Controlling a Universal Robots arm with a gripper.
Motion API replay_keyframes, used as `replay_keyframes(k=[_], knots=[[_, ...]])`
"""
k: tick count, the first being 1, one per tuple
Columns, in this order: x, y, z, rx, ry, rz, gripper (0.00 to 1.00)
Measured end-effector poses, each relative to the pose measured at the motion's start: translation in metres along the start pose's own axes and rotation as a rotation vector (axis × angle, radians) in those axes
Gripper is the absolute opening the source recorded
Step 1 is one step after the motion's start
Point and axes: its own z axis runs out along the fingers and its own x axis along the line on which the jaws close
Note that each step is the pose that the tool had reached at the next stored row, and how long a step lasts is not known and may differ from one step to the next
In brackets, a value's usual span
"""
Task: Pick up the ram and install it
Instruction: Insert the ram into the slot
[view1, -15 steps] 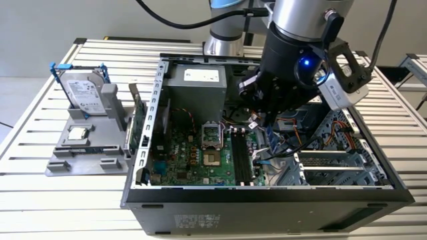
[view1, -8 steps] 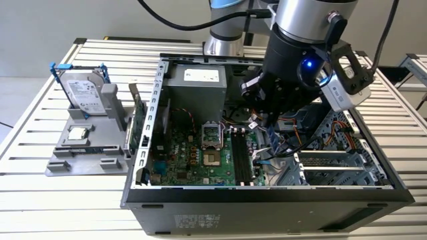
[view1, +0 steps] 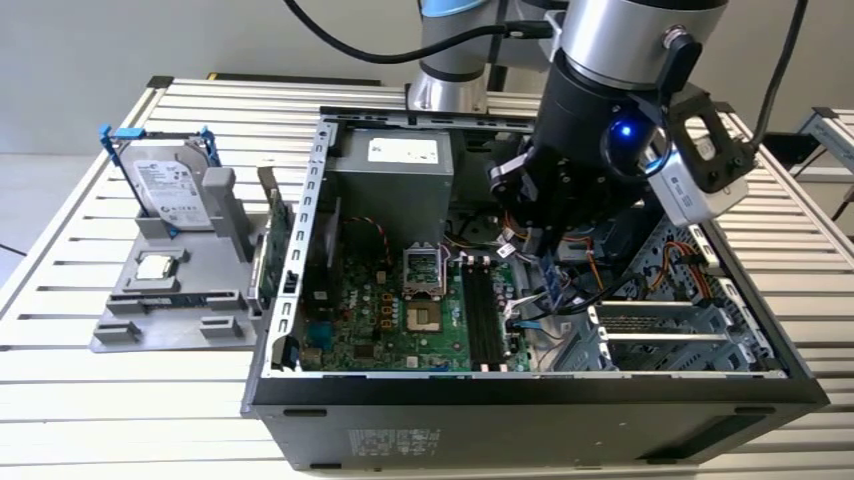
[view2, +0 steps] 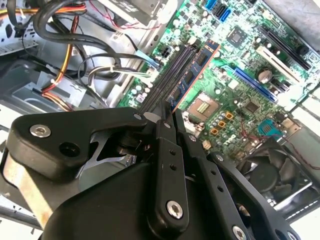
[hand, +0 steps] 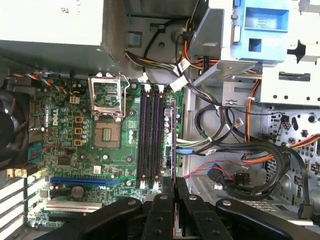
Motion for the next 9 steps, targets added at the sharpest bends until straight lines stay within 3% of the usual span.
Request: replay_keyframes(k=[9], knots=[[-0.0009,0.0,0.0003,0.0003,-0.0003,0.013,0.0]])
